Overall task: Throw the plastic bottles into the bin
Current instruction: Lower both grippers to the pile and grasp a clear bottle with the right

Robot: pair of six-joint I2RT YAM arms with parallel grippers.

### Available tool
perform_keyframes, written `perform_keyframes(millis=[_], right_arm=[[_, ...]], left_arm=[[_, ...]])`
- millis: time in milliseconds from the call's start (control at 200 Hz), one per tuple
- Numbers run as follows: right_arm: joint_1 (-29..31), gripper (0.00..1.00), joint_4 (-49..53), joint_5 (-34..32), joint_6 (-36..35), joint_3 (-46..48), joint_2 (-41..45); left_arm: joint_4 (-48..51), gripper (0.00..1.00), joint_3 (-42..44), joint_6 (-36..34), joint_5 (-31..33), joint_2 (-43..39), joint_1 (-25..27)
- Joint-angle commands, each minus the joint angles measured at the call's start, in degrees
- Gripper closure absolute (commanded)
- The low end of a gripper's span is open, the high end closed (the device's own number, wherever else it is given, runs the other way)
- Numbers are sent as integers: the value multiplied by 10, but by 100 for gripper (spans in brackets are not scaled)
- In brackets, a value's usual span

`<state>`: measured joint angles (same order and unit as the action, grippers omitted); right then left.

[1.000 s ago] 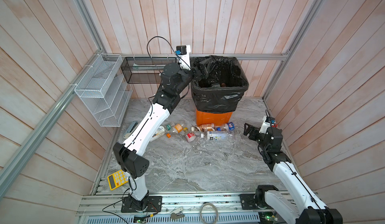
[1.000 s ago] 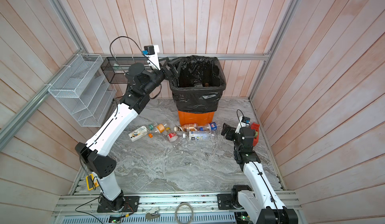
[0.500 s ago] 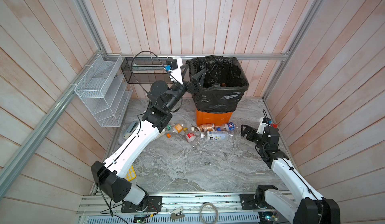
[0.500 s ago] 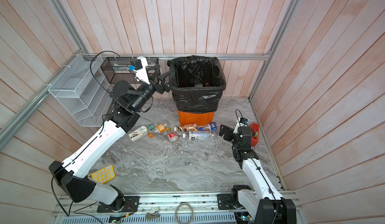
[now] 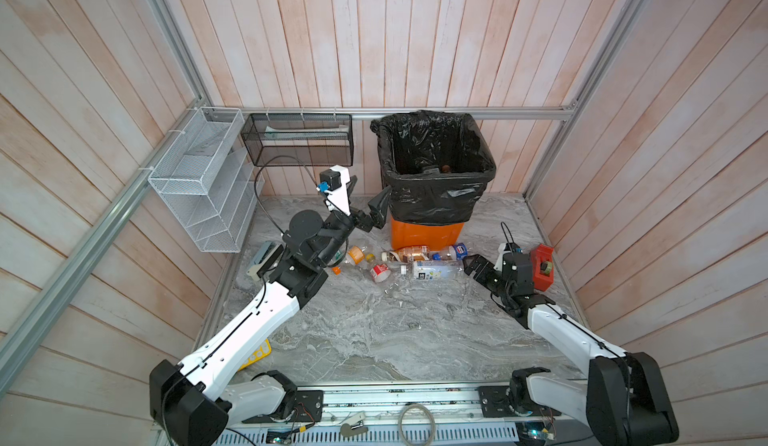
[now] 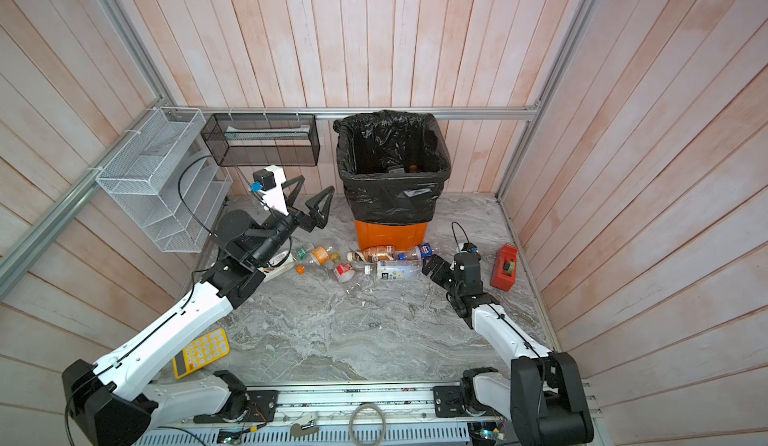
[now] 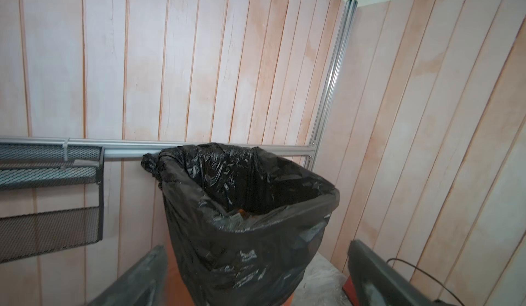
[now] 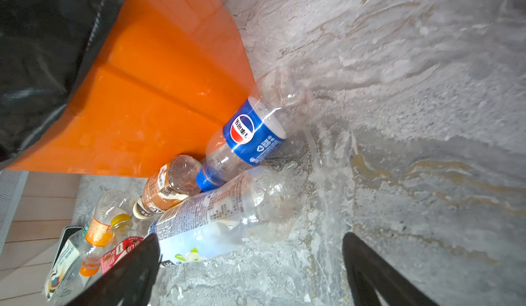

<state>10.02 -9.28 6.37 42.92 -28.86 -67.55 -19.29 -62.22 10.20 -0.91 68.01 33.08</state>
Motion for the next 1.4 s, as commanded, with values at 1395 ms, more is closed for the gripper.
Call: perform_keyframes(millis=[1395], right_arm=[[127,22,255,-155,310,-187,-267]], left_arm=[[202,0,198,-7,160,-44,-79]])
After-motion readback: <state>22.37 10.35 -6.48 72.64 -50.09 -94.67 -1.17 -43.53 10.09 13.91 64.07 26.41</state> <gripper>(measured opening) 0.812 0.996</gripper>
